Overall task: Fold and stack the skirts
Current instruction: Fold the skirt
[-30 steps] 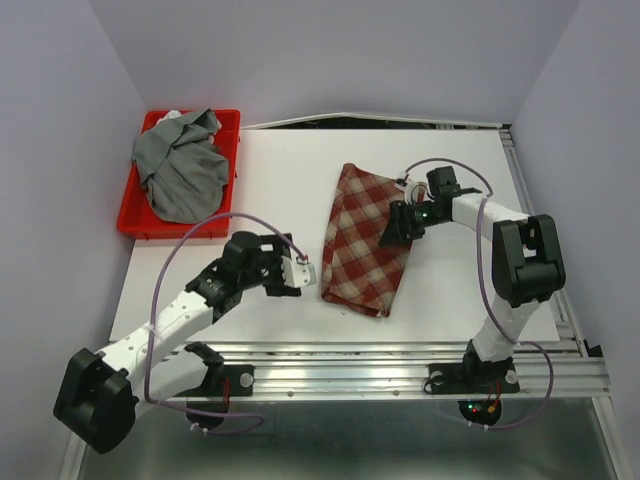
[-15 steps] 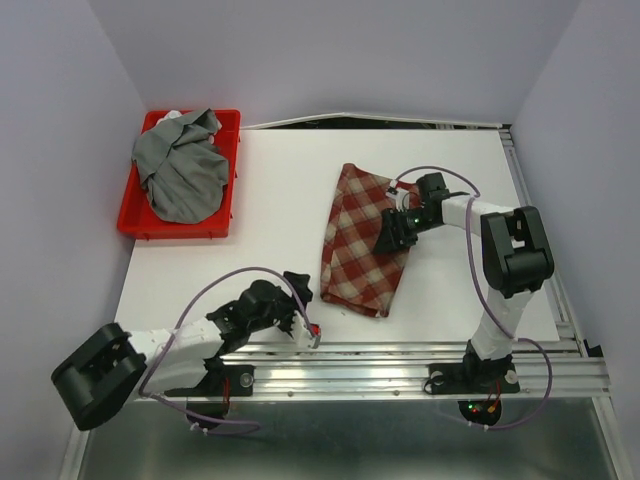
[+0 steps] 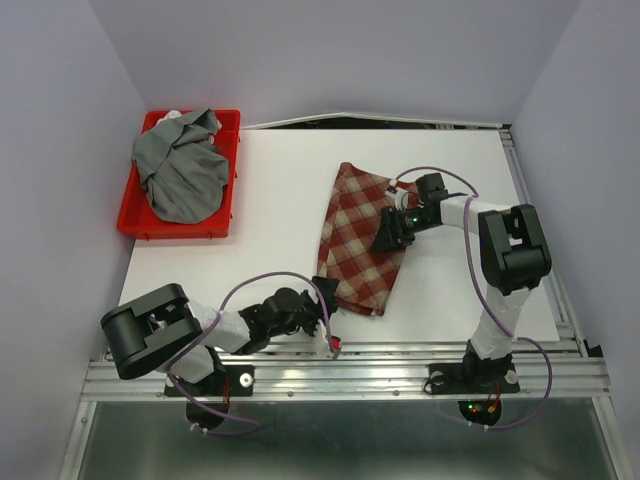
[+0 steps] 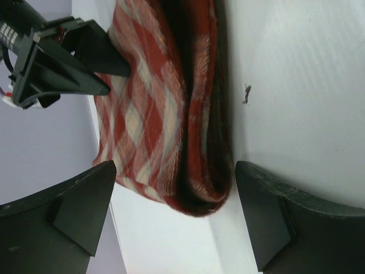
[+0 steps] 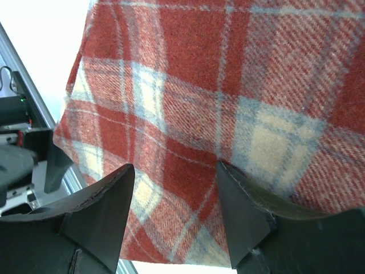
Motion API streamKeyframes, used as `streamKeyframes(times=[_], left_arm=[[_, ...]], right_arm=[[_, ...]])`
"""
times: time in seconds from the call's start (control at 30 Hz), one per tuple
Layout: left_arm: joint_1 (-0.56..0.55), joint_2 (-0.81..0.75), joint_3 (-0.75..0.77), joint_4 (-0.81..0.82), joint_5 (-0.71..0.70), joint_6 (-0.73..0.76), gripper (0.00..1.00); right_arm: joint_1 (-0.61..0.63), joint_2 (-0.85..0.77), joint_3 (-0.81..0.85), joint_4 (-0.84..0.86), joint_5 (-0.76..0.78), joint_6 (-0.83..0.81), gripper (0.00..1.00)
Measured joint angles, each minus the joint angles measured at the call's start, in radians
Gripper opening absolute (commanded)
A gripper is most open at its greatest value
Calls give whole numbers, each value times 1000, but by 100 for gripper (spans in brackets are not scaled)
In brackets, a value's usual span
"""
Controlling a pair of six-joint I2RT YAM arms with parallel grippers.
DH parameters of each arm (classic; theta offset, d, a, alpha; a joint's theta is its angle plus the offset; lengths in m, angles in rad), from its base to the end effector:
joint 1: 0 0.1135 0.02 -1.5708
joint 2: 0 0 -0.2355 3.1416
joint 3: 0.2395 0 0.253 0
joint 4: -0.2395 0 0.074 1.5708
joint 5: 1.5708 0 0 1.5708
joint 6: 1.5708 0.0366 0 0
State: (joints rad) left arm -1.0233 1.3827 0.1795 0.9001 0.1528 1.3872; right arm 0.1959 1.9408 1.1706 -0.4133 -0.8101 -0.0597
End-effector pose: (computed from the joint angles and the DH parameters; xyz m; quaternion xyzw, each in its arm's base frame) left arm 0.1126 -0.1954 0.1042 0.7665 0.2450 0.0464 0.5919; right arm 0.3488 0.0962 0.1131 -0.1902 0.8849 0.3978 0.1501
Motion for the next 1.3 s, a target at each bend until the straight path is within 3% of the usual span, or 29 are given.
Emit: streamKeyframes(times=[0.23,0.47,0.67,0.73,0.77,0.8,0.9,1.1,1.3], left_arm=[[-76,107,94,16,-9,-49,98],[-76,210,179,55,-76,-130,98],[-77,211,179,54,-110,-166,75],[-77,203,179,33,-113,-175,60],[-77,183,179,-4,-110,-180,52],[-77,154,181,-51,-106,-186,28],[-77,89,221,-193,-93,-209,1],[-76,82,375,-409,-103,-281,0],[-76,84,497,-683,-45,-333,0]], right_arm=[[0,6,-1,13,-14,7,66],[0,9,-3,23,-23,6,66],[0,10,-7,32,-32,4,66],[0,10,-8,34,-34,4,66],[0,10,-8,34,-34,3,66],[0,10,-8,34,-35,3,66],[1,10,-8,35,-36,0,66],[3,7,-10,35,-37,-7,70],[22,-6,29,-13,6,-23,84]])
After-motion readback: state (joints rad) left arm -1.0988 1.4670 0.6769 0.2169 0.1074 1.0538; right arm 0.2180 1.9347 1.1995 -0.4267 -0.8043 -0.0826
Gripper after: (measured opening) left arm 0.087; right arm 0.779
